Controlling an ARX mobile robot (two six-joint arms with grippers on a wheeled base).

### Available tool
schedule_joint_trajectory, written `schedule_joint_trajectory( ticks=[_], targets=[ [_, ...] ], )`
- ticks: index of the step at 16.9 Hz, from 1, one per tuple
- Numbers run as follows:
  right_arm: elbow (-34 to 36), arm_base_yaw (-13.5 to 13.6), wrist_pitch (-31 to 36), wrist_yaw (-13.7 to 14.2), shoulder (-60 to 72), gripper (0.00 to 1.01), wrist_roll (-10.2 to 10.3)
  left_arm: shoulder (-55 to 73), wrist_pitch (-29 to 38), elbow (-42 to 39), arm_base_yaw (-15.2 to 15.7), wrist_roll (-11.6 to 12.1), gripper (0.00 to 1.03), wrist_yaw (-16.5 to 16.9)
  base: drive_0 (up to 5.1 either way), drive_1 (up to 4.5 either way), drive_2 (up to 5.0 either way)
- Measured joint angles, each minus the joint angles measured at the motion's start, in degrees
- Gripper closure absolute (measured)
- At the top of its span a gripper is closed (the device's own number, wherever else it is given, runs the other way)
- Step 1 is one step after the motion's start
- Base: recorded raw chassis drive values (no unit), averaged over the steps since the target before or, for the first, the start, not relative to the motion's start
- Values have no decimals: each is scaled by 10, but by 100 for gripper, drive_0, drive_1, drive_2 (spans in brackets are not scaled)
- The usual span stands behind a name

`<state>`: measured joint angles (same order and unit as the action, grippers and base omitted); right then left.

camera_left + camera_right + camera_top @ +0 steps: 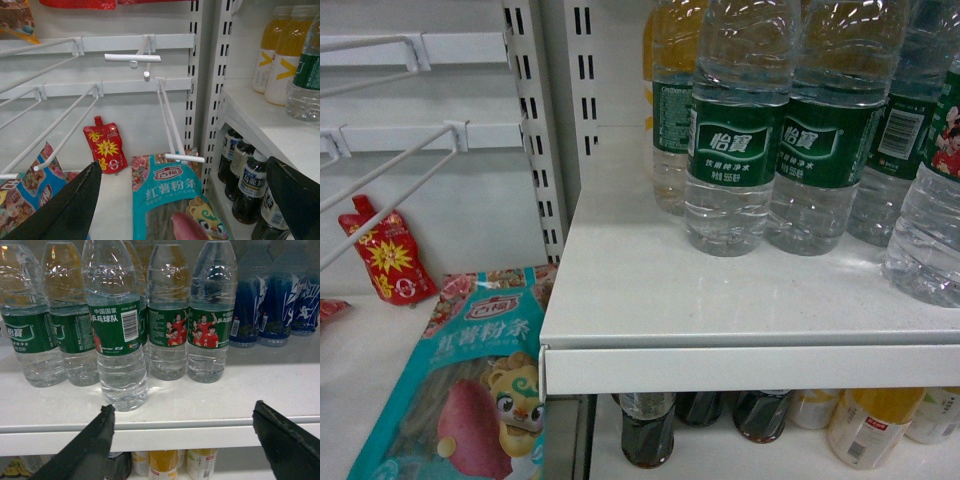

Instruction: Move water from second to third shelf

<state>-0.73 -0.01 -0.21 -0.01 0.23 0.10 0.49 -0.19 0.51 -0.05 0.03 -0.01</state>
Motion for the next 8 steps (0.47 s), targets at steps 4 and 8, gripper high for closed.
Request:
schedule_joint_trajectory(
  ticks=[4,8],
  targets=[
    [0,0,0,0,0,3,0,0,0,0,0,0,5,0,0,0,0],
    [0,0,0,0,0,3,0,0,0,0,0,0,5,0,0,0,0]
  ],
)
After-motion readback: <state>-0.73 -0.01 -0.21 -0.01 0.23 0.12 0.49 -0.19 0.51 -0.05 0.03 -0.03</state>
